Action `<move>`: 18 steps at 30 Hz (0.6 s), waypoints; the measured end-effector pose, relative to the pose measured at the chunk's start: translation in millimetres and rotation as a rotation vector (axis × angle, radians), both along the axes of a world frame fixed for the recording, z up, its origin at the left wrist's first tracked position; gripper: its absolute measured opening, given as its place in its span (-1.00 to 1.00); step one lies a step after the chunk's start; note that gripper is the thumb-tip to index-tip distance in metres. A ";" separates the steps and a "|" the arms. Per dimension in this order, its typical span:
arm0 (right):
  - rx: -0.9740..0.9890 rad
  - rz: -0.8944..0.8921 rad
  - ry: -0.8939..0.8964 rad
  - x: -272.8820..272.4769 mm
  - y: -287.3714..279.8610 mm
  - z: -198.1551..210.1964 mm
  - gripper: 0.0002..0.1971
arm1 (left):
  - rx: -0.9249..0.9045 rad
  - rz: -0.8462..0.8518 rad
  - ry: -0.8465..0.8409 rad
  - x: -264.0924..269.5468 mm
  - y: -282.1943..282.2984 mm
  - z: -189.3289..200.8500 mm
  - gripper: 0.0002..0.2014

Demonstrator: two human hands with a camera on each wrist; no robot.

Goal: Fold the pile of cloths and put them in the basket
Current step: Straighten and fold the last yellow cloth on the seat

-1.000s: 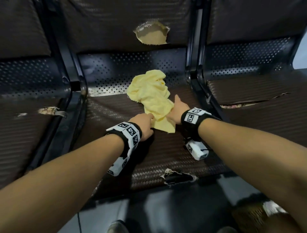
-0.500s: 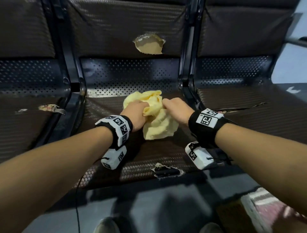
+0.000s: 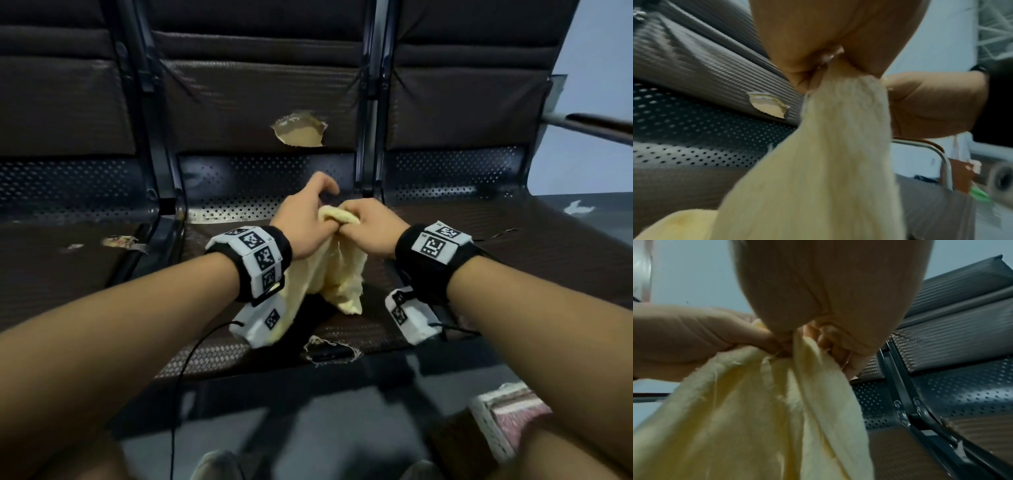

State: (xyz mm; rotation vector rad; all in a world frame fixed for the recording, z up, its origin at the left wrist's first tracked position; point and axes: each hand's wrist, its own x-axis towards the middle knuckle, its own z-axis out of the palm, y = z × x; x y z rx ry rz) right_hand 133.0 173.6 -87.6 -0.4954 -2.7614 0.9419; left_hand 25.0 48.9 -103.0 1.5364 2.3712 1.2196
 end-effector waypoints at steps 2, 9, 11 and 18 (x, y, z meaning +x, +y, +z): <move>0.026 -0.026 0.037 -1.0 -4.1 3.0 -0.75 | -0.054 0.014 0.005 -2.7 -6.1 3.2 -0.58; 0.096 -0.062 0.016 7.0 -5.8 -11.1 -0.69 | -0.170 -0.017 -0.054 -0.8 -23.8 -23.0 -0.81; 0.132 -0.107 0.008 8.8 -0.5 -10.8 -0.69 | -0.179 -0.042 -0.117 -2.1 -28.6 -29.2 -0.68; 0.132 -0.282 0.080 20.6 24.4 -11.2 -0.77 | -0.306 0.101 0.105 -17.1 -39.1 -28.1 -0.78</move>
